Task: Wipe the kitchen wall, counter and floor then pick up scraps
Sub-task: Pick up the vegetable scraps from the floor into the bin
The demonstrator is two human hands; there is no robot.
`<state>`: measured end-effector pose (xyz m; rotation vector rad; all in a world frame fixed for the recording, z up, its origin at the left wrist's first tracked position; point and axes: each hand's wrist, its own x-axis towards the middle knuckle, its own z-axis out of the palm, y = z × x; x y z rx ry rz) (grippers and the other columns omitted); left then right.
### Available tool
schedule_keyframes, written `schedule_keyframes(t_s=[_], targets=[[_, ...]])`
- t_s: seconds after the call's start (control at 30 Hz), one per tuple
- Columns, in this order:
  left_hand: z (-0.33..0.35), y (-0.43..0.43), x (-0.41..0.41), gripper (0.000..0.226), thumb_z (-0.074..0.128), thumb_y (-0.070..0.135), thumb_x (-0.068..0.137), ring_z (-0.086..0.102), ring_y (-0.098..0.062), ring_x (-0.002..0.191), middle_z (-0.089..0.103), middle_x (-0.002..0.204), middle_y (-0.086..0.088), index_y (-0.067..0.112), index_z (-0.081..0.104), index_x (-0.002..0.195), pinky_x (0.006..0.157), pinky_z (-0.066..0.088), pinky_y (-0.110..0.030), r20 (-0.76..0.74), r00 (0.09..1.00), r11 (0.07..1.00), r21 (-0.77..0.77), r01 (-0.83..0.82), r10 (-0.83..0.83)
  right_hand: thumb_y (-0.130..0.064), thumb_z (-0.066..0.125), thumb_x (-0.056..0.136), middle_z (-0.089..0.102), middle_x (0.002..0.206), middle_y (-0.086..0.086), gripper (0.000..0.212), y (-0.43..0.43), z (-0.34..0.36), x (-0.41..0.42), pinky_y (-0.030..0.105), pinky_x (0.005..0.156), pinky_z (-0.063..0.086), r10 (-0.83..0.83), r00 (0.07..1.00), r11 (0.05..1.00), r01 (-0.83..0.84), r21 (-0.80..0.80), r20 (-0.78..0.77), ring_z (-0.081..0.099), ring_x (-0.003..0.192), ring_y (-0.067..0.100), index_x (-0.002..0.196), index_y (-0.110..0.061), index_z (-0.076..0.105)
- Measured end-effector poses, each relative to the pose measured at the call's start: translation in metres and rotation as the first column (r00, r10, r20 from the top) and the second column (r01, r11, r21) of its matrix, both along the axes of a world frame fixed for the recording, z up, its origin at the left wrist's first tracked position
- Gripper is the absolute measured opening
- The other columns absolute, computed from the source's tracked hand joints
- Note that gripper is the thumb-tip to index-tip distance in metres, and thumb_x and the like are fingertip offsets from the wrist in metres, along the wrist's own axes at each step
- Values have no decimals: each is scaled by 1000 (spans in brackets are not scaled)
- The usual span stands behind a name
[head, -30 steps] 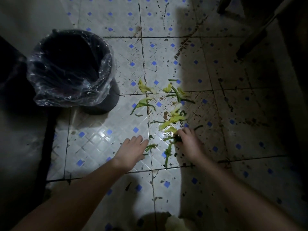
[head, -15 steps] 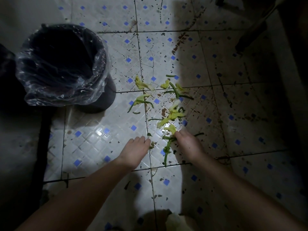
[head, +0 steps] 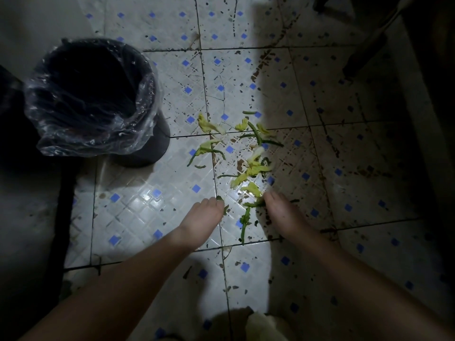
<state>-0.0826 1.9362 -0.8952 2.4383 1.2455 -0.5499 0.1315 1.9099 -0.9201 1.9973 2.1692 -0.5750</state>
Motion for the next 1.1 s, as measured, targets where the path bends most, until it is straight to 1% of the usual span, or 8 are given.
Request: schedule_keyframes(t_s=[0.17,0.3,0.4,0.53,0.7,0.83,0.97,1.1], targets=[[4,-1,14,50,55,-16,74,51,-26,101,51,116,-12,9,43,117,76,39,-31,28,1000,1000,-14,-2,3,7,55,83,56,110,5,36,1,3,3,22,78,43,-57,997,997,60,55,-55,52,95,16,113,-13,52],[3,-1,23,55,57,-16,72,51,-27,103,50,116,-13,8,41,119,78,42,-32,44,999,1000,-23,8,-7,11,53,82,56,110,7,38,1,10,9,27,80,47,-82,994,991,88,96,-71,53,99,20,113,-11,54],[1,-5,31,56,57,-16,73,51,-28,104,50,117,-13,6,40,122,81,44,-34,57,998,999,-32,14,-13,9,50,85,55,116,8,39,2,14,14,20,78,36,-146,985,984,153,86,-87,52,102,21,120,-9,52],[-7,-13,47,55,58,-15,75,52,-30,103,50,117,-14,6,41,123,79,44,-36,83,996,999,-34,23,-20,8,53,85,53,118,12,39,-2,21,26,24,80,31,-216,965,975,221,20,-149,50,109,27,121,-7,51],[-18,-23,65,61,61,-15,72,54,-31,103,48,118,-14,7,40,124,80,46,-41,71,997,1000,-19,14,-13,7,49,85,51,108,6,27,-12,24,34,29,73,36,-196,970,980,198,5,-145,46,98,19,105,-11,52],[-24,-24,70,59,69,0,78,52,-29,105,45,120,-12,13,36,125,83,47,-40,77,995,997,-28,-66,68,1,48,88,51,105,6,20,-14,23,35,34,74,41,-214,967,977,211,-35,-140,46,95,20,101,-13,51],[-26,-25,76,70,67,-15,63,53,-29,102,47,119,-16,9,37,122,82,47,-35,91,994,995,-75,-58,65,1,45,89,49,105,6,18,-16,23,34,35,75,41,-199,971,980,194,-54,-133,46,96,21,99,-13,49],[-24,-22,73,77,64,-20,62,52,-32,106,48,121,-18,7,35,128,85,47,-37,68,997,996,-84,-31,36,4,48,86,47,102,3,23,-17,26,30,29,68,34,-196,972,981,193,-32,-129,43,91,15,98,-16,48]])
